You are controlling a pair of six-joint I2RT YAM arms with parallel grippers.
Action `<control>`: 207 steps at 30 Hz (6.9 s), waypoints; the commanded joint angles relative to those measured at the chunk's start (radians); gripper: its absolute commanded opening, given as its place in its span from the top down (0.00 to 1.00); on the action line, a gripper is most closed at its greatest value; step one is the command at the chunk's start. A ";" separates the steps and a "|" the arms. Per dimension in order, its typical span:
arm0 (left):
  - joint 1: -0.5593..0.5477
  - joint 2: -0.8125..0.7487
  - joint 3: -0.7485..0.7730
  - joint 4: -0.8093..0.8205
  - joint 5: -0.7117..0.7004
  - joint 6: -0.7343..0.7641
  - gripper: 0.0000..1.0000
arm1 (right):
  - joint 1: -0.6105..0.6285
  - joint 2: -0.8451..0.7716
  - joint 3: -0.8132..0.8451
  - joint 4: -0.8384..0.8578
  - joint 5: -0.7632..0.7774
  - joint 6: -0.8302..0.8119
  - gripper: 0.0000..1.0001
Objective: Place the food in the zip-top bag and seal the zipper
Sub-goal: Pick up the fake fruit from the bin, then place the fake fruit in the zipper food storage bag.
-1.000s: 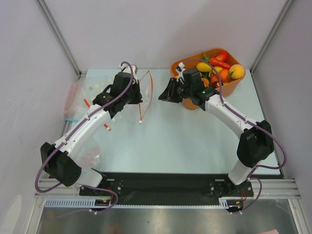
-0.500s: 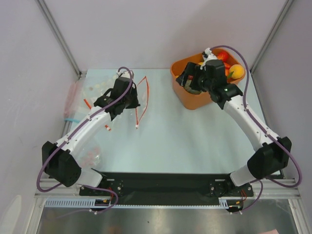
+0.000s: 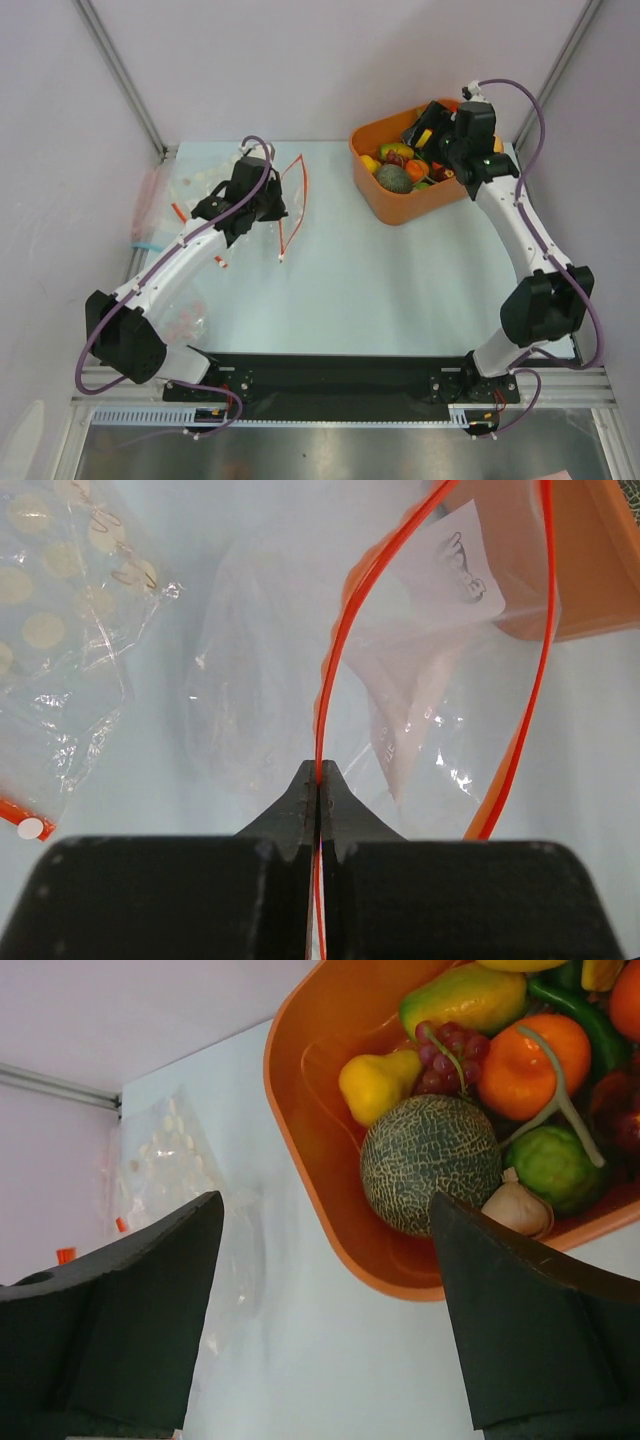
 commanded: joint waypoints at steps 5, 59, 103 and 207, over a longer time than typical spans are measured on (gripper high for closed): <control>0.005 -0.051 0.030 0.012 -0.019 0.031 1.00 | -0.009 0.128 0.186 -0.090 0.044 -0.060 0.19; 0.021 0.046 0.122 -0.014 0.124 0.146 1.00 | -0.014 0.848 0.803 -0.199 -0.040 -0.304 0.64; -0.077 0.107 0.271 -0.152 0.151 -0.018 1.00 | 0.041 0.070 0.371 -0.156 -0.109 -0.249 1.00; -0.145 0.225 0.584 -0.029 0.582 -0.389 1.00 | 0.363 -0.378 -0.210 -0.001 -0.008 -0.011 1.00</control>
